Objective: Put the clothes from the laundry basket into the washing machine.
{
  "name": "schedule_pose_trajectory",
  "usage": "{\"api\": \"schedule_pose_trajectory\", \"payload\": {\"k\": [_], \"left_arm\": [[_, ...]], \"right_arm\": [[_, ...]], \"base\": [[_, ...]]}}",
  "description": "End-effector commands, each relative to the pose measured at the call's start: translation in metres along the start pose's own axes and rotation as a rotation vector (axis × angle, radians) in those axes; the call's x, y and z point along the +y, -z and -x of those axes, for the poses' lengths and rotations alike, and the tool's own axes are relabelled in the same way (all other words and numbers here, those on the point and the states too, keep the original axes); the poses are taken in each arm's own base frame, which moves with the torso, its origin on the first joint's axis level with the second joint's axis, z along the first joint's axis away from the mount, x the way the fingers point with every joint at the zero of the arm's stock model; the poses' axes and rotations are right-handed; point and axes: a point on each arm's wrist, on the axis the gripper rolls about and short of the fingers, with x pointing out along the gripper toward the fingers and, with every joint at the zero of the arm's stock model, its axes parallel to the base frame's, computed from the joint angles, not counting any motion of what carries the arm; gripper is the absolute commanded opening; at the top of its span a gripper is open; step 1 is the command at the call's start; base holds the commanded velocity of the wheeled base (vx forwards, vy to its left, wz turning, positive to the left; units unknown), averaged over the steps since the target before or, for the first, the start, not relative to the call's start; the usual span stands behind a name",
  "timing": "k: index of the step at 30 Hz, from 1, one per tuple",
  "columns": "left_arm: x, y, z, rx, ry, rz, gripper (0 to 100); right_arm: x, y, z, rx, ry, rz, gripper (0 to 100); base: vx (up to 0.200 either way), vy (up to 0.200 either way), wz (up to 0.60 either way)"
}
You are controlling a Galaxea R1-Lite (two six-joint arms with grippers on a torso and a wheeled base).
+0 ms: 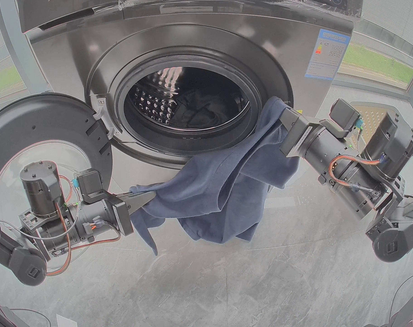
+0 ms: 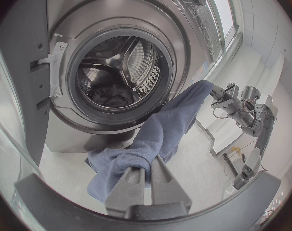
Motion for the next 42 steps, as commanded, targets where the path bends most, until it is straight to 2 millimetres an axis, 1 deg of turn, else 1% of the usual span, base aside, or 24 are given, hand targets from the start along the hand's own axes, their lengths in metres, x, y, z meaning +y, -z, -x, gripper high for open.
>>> {"api": "schedule_pose_trajectory", "payload": {"k": [1,4,7,8,11,12,13,16,18,19,20,21,22,23,25,26,27,30,31,34,36,37,38,42], "left_arm": [[0.002,0.011,0.0,0.01,-0.034,0.003,0],[-0.002,0.007,0.006,-0.062,-0.037,-0.021,0],[-0.012,-0.004,0.009,-0.161,-0.006,-0.046,0],[-0.017,-0.008,0.01,-0.194,0.012,-0.055,0],[-0.025,-0.014,0.011,-0.229,0.047,-0.052,0],[-0.029,-0.016,0.011,-0.239,0.063,-0.054,0],[-0.03,-0.017,0.01,-0.241,0.066,-0.055,0],[-0.04,-0.033,0.009,-0.308,0.104,-0.074,0],[-0.044,-0.04,0.007,-0.337,0.12,-0.081,0],[-0.045,-0.041,0.007,-0.339,0.122,-0.082,0],[-0.048,-0.044,0.005,-0.349,0.134,-0.086,0],[-0.049,-0.045,0.004,-0.353,0.142,-0.087,0],[-0.052,-0.051,0.0,-0.368,0.155,-0.091,0],[-0.053,-0.053,-0.003,-0.377,0.159,-0.091,0],[-0.053,-0.054,-0.004,-0.379,0.161,-0.092,0],[-0.053,-0.053,-0.005,-0.381,0.161,-0.092,0],[-0.053,-0.053,-0.005,-0.381,0.161,-0.092,0],[-0.054,-0.055,-0.002,-0.389,0.163,-0.094,0],[-0.055,-0.056,0.0,-0.392,0.164,-0.095,0],[-0.056,-0.058,0.003,-0.403,0.164,-0.097,0],[-0.056,-0.059,0.004,-0.409,0.165,-0.099,0],[-0.056,-0.059,0.004,-0.409,0.165,-0.099,0],[-0.056,-0.06,0.004,-0.415,0.166,-0.102,0],[-0.061,-0.064,0.009,-0.43,0.181,-0.105,0]], "right_arm": [[-0.001,0.006,-0.002,0.014,0.005,0.003,0],[-0.003,0.011,0.0,0.032,0.012,0.009,0],[-0.01,0.021,0.008,0.085,0.022,0.031,0],[-0.012,0.025,0.01,0.102,0.025,0.035,100],[-0.016,0.033,0.013,0.139,0.04,0.045,100],[-0.024,0.039,0.017,0.174,0.065,0.056,100],[-0.026,0.041,0.018,0.185,0.072,0.061,100],[-0.041,0.06,0.033,0.291,0.106,0.148,100],[-0.046,0.08,0.043,0.381,0.1,0.178,100],[-0.046,0.083,0.044,0.394,0.099,0.182,100],[-0.048,0.095,0.049,0.445,0.093,0.199,100],[-0.049,0.1,0.05,0.465,0.093,0.207,100],[-0.051,0.112,0.052,0.509,0.092,0.224,100],[-0.053,0.119,0.053,0.534,0.093,0.232,100],[-0.054,0.124,0.054,0.548,0.093,0.236,100],[-0.056,0.132,0.053,0.571,0.081,0.243,100],[-0.056,0.133,0.052,0.57,0.075,0.243,100],[-0.053,0.144,0.046,0.583,0.029,0.247,100],[-0.048,0.152,0.04,0.58,0.004,0.247,100],[-0.04,0.165,0.034,0.575,-0.033,0.245,100],[-0.032,0.172,0.027,0.562,-0.066,0.239,100],[-0.032,0.172,0.027,0.562,-0.066,0.239,100],[-0.024,0.177,0.016,0.533,-0.094,0.234,100],[-0.016,0.189,-0.006,0.482,-0.114,0.228,100]], "base": [[0.0,0.0,0.0],[0.0,0.0,0.0],[0.0,0.0,0.0],[0.0,0.0,0.0],[0.0,0.0,0.0],[0.0,0.0,0.0],[0.0,0.0,0.0],[0.0,0.0,0.0],[0.0,0.0,0.0],[0.0,0.0,0.0],[0.0,0.0,0.0],[0.0,0.0,0.0],[0.0,0.0,0.0],[0.0,0.0,0.0],[0.0,0.0,0.0],[0.0,0.0,0.0],[0.0,0.0,0.0],[0.0,0.0,0.0],[0.0,0.0,0.0],[0.0,0.0,0.0],[0.0,0.0,0.0],[0.0,0.0,0.0],[0.0,0.0,0.0],[0.0,0.0,0.0]]}}
